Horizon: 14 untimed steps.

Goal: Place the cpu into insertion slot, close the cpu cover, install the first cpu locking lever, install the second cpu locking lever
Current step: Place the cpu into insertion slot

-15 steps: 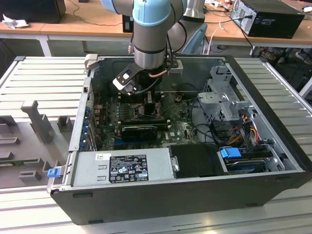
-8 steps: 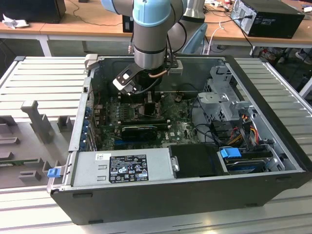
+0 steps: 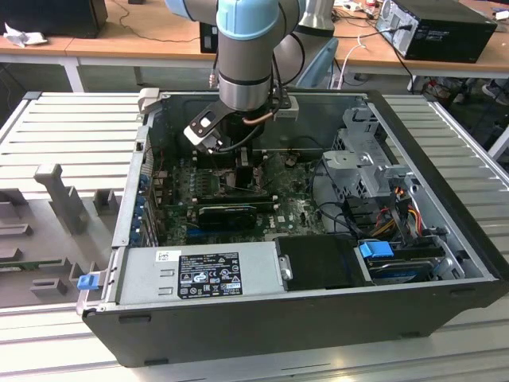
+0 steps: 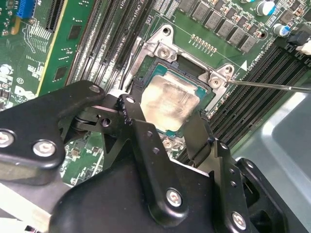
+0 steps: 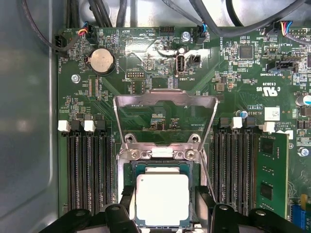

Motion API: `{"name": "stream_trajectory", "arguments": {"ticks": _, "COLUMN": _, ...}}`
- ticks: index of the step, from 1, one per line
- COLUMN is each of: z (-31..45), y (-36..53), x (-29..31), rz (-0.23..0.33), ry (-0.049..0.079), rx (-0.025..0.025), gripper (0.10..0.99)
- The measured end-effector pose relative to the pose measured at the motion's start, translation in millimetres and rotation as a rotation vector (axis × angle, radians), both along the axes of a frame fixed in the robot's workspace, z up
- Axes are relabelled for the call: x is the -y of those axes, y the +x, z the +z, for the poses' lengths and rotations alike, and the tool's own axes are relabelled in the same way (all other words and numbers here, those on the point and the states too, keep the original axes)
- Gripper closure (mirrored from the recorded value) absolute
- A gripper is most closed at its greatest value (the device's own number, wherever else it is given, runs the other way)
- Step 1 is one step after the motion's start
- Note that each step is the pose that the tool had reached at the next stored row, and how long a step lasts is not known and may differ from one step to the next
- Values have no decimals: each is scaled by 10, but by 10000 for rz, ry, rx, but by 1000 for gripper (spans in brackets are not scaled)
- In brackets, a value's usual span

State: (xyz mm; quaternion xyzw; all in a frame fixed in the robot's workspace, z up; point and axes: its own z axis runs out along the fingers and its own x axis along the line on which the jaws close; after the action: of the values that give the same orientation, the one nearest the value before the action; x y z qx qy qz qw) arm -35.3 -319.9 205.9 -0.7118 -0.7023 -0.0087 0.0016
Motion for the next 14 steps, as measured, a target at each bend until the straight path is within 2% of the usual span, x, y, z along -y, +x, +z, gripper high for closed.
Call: {"name": "stream_trajectory", "arguments": {"ticks": 14, "z": 135, "y": 0, "x": 0, "rz": 0, "ry": 0, "rx": 0, "gripper": 482}}
